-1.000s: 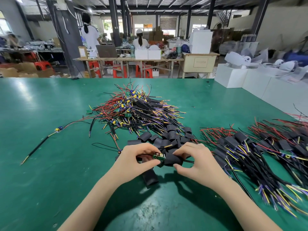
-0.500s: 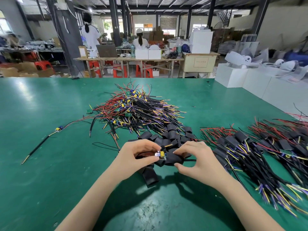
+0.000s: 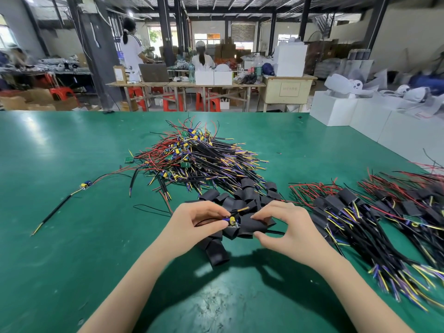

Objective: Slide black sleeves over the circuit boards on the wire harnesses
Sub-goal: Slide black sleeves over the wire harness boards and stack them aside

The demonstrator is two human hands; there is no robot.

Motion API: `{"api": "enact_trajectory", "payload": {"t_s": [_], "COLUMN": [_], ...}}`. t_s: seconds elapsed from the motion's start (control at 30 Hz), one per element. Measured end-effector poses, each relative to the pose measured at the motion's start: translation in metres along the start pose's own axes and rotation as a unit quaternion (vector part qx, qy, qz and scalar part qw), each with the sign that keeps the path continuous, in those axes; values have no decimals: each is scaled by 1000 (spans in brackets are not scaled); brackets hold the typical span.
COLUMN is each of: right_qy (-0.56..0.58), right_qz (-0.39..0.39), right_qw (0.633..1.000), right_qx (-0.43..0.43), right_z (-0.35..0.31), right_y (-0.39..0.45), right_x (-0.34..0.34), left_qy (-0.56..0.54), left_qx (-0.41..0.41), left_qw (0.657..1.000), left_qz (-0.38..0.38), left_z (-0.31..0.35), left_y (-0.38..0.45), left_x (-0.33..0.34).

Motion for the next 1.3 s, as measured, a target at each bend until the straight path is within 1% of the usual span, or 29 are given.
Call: {"api": "enact_trajectory", "payload": {"t_s": [0.17,0.3,0.37,0.47,0.57,0.73,0.93,1.07,1.17,1.3], "right_qy": [3,17,18,9,3,6,16,36,30,18], "right_qz": [-7,1,0,-12,-13,10,4,13,15,7], "right_qw": [1000,1000,1000,1000,1000,1000,1000,999,999,1000], "right_qx": [-3,-7,-10,-5,0,-12,-21,-17,-21,-16], "right_z": [-2,-5,-6,-5,-3,-6,-8,-8,-9,-7], "right_y": [1,1,1,0,0,0,-1,0,0,0], "right_x": [5,5,5,9,11,7,13,11,11,13], "left_qy": [6,-14,-7,19,21,33,37,5,-8,10], "left_qx": [8,-3,-10,-3,5,4,2,-14,-26,-7], "left_qw": [1000,1000,1000,1000,1000,999,999,1000,999,1000], "left_qz": [-16,3,7,-9,-19,-1,2,12,20,10], "left_z": [4,3,2,3,5,5,4,0,-2,1], "left_y": [-2,-2,-1,-2,-4,-2,-2,-2,-2,-2], "left_x": [2,-2,-2,4,7,-2,1,1,0,1]}}
Point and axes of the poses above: each hand's wrist, its own y-axis towards the middle knuckle, its own x-axis out of the palm, z = x × y, the point moved 8 cm from there along y, towards the middle knuckle, and after that the axes turned 12 degrees about y, right-handed, at the moved point
